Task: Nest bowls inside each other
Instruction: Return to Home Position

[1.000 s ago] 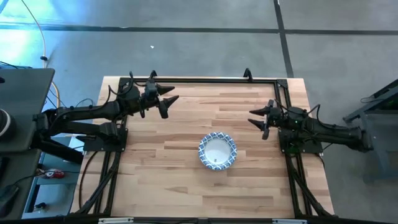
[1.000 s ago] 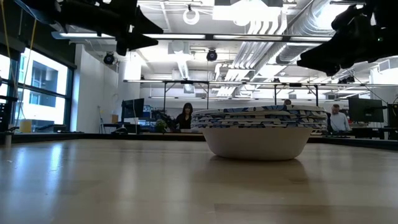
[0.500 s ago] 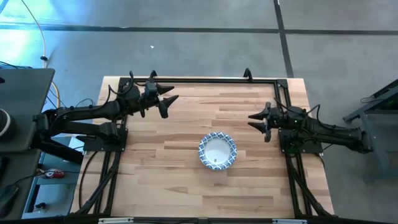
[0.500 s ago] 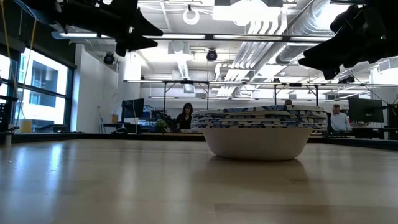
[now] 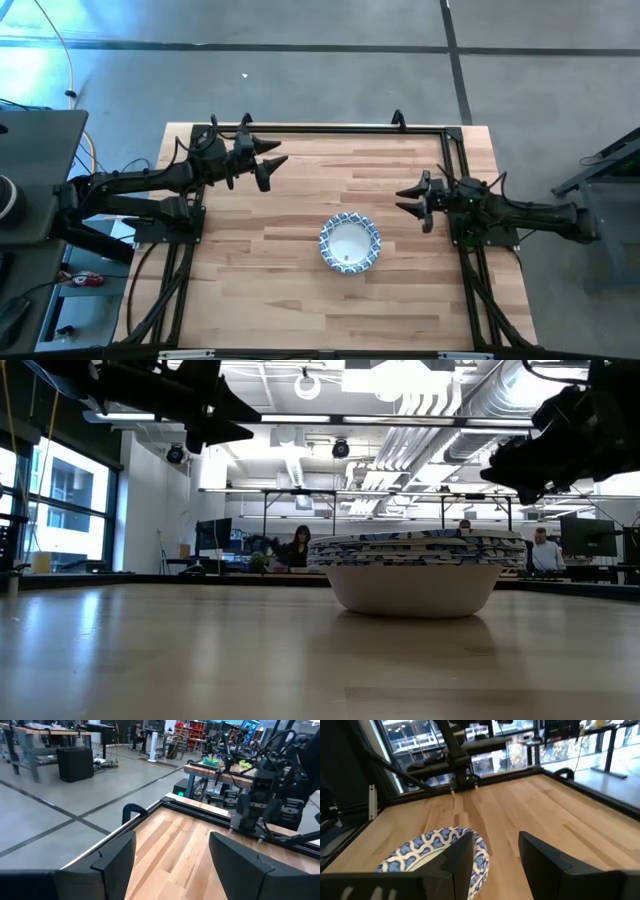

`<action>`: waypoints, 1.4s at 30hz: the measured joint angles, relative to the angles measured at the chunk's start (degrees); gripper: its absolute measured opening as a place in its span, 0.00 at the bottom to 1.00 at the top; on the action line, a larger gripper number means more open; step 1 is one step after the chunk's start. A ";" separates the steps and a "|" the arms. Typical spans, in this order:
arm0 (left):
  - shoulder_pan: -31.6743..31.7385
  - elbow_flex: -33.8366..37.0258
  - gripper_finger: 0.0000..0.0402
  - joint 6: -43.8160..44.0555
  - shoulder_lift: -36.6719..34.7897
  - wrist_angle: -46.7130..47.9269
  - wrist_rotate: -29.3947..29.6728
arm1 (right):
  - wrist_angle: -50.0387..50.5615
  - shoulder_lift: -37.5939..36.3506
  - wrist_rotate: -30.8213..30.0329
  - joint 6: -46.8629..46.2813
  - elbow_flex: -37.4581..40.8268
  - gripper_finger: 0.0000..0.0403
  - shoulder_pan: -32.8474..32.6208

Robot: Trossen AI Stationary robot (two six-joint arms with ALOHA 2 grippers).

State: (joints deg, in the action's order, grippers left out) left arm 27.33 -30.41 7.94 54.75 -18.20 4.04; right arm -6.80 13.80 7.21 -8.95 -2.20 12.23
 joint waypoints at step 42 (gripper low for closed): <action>0.02 6.56 0.60 -6.37 -1.61 0.47 -1.25 | -9.65 -0.02 -0.83 0.10 1.31 0.37 0.02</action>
State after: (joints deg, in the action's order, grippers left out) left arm 27.35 -23.86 1.58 53.15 -17.72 2.79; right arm -16.45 13.78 6.37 -8.85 -0.89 12.25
